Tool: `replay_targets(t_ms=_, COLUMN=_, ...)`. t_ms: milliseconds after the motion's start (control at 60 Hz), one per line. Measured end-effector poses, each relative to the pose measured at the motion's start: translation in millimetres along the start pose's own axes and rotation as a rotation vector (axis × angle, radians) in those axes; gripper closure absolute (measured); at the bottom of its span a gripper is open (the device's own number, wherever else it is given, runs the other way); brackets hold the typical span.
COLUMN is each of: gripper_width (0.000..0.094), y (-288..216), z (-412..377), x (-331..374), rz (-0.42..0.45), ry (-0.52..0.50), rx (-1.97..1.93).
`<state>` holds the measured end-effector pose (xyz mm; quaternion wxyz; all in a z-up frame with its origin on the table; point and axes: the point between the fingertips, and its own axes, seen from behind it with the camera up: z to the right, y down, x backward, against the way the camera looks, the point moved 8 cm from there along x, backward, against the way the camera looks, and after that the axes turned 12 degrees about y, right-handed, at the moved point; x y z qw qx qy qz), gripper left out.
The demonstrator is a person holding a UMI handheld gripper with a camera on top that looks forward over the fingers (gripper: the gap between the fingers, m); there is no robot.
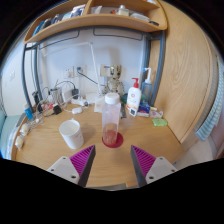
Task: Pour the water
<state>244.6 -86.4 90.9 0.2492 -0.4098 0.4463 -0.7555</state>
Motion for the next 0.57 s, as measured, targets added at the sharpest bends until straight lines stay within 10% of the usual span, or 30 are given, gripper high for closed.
replay_targets(t_ms=567, gripper_width=0.0234, y=-39.8, z=-8.3, x=91.0, rz=0.015, ry=-0.093, rx=0.078)
